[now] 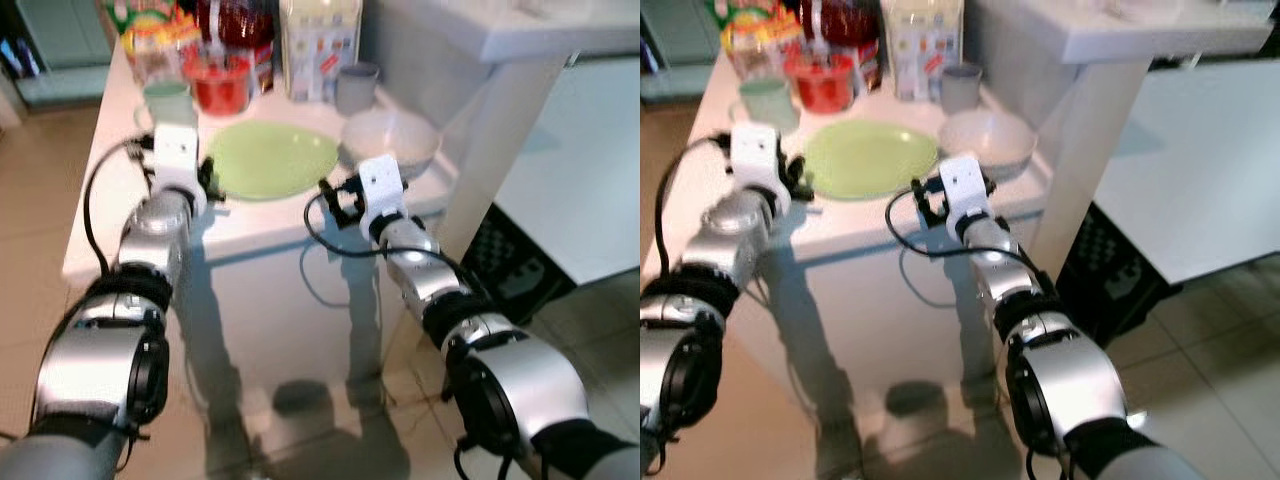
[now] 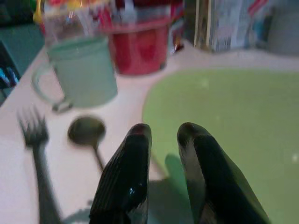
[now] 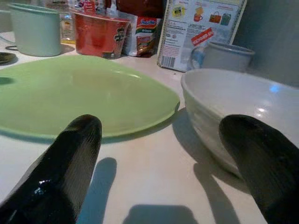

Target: Setting the table

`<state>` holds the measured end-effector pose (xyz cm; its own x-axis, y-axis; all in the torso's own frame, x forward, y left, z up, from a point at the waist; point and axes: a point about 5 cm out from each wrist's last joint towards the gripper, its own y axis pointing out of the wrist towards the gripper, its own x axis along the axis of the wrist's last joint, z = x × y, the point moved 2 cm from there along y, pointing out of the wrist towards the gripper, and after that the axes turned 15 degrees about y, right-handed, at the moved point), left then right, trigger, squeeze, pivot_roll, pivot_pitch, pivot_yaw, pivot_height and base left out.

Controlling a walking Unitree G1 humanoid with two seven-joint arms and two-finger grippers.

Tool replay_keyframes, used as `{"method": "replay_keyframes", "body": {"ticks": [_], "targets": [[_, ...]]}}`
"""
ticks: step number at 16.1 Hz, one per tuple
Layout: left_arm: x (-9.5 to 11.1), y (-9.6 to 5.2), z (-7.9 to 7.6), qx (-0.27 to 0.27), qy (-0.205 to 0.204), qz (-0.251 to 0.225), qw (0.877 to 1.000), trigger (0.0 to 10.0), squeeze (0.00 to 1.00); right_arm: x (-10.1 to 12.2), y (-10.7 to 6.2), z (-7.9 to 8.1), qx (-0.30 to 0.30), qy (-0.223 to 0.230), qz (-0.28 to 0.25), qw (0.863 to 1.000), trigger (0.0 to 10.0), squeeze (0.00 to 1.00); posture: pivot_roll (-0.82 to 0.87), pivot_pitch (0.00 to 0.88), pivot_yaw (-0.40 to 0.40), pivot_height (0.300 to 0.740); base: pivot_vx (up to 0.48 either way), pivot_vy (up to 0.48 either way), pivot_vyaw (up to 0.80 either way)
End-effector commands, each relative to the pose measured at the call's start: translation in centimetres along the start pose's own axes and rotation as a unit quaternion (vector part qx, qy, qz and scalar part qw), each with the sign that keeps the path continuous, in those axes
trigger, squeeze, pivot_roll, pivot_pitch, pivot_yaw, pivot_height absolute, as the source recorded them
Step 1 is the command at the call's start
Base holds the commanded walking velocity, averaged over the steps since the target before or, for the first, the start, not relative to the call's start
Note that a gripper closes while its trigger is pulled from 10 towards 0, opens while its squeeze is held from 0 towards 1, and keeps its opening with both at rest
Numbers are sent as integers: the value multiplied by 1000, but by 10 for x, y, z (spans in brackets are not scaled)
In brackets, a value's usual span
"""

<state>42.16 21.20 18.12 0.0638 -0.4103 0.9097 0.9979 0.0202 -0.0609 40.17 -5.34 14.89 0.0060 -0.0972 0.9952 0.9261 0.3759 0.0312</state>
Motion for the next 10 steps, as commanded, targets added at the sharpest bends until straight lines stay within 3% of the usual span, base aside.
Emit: {"method": "replay_keyframes", "body": {"ticks": [1, 2, 10], "targets": [[9, 2, 2, 5, 1, -9, 1000, 10000, 0, 5, 2, -1, -3, 0, -5, 1000, 10000, 0, 125, 0, -12, 740, 480, 0, 0], [10, 2, 2, 5, -2, -13, 1000, 10000, 0, 4, 2, -1, -3, 0, -5, 1000, 10000, 0, 125, 0, -12, 740, 480, 0, 0], [13, 3, -6, 1, 3, -20, 1000, 10000, 0, 5, 2, -2, -2, -1, -7, 1000, 10000, 0, 121, 0, -16, 740, 0, 0, 0]]}}
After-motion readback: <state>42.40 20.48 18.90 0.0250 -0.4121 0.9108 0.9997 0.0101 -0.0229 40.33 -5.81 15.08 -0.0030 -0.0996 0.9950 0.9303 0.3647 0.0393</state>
